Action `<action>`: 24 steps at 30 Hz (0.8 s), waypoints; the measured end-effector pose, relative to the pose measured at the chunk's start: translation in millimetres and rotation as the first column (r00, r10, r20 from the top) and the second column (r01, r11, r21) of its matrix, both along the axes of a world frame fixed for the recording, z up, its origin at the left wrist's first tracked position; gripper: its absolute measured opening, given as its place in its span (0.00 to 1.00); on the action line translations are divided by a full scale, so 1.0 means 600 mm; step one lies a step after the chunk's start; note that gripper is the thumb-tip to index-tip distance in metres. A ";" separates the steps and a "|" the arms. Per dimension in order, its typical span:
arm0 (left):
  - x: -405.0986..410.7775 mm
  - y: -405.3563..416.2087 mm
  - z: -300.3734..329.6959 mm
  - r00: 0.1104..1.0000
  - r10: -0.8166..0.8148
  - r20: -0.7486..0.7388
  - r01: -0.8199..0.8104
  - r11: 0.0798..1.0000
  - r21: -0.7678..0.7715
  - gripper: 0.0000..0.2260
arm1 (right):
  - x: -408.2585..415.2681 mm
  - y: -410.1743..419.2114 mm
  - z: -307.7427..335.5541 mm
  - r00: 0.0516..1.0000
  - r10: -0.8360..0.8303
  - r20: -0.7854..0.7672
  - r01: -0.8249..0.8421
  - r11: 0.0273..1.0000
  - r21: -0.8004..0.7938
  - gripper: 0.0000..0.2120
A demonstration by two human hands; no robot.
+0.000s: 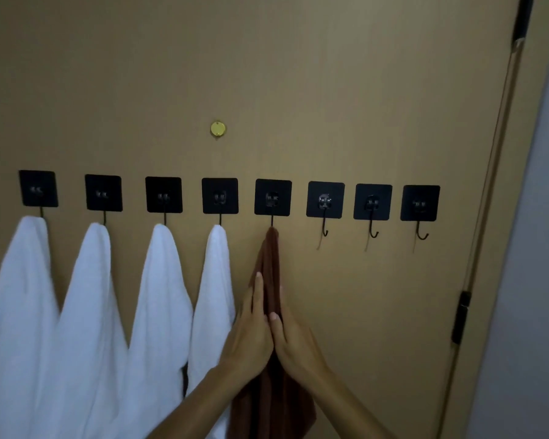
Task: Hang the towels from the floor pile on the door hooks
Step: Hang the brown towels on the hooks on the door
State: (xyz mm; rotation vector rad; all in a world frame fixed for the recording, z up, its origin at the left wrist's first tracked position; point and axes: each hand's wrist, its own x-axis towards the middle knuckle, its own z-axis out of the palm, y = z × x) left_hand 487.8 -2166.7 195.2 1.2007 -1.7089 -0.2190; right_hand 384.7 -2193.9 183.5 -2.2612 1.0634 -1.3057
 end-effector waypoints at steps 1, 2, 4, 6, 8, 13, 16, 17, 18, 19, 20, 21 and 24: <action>-0.005 0.007 -0.022 1.000 0.002 0.011 -0.002 0.999 0.043 0.28 | -0.003 0.002 -0.019 0.997 -0.019 -0.080 0.022 0.999 0.037 0.24; -0.008 0.012 -0.043 0.999 0.026 0.038 -0.030 0.996 0.087 0.29 | -0.007 0.004 -0.045 0.990 -0.034 -0.138 0.044 0.996 0.072 0.24; -0.014 0.027 -0.085 0.994 0.046 0.103 -0.063 0.984 0.164 0.30 | -0.013 0.022 -0.084 0.994 0.013 -0.112 0.005 0.987 0.163 0.25; -0.016 0.052 -0.123 0.982 0.034 0.184 -0.081 0.963 0.258 0.33 | -0.016 0.039 -0.114 0.994 0.070 -0.084 -0.054 0.982 0.181 0.27; -0.012 0.075 -0.146 0.956 -0.007 0.294 -0.118 0.907 0.405 0.36 | -0.025 0.054 -0.145 0.984 0.102 -0.145 -0.066 0.969 0.237 0.27; -0.006 0.129 -0.136 0.816 -0.301 0.493 -0.229 0.616 0.754 0.10 | -0.059 0.107 -0.174 0.822 0.293 -0.489 0.054 0.814 0.578 0.18; -0.014 0.152 -0.130 0.749 -0.401 0.527 -0.261 0.553 0.792 0.10 | -0.083 0.138 -0.167 0.762 0.296 -0.575 0.163 0.773 0.614 0.14; -0.016 0.159 -0.132 0.747 -0.407 0.526 -0.245 0.567 0.787 0.10 | -0.091 0.150 -0.163 0.781 0.265 -0.566 0.177 0.775 0.607 0.13; -0.020 0.168 -0.133 0.748 -0.402 0.528 -0.227 0.593 0.773 0.10 | -0.097 0.160 -0.160 0.800 0.229 -0.555 0.178 0.793 0.583 0.12; -0.022 0.178 -0.136 0.755 -0.393 0.525 -0.203 0.622 0.757 0.11 | -0.103 0.173 -0.159 0.816 0.188 -0.546 0.179 0.817 0.549 0.12; -0.023 0.191 -0.140 0.763 -0.385 0.520 -0.180 0.646 0.742 0.12 | -0.107 0.188 -0.162 0.833 0.136 -0.537 0.192 0.839 0.510 0.12; -0.023 0.205 -0.145 0.770 -0.377 0.515 -0.164 0.663 0.731 0.12 | -0.110 0.205 -0.169 0.849 0.078 -0.523 0.216 0.852 0.477 0.12; -0.021 0.249 -0.176 0.758 -0.367 0.539 -0.161 0.696 0.700 0.13 | -0.113 0.274 -0.207 0.870 -0.034 -0.492 0.296 0.834 0.466 0.17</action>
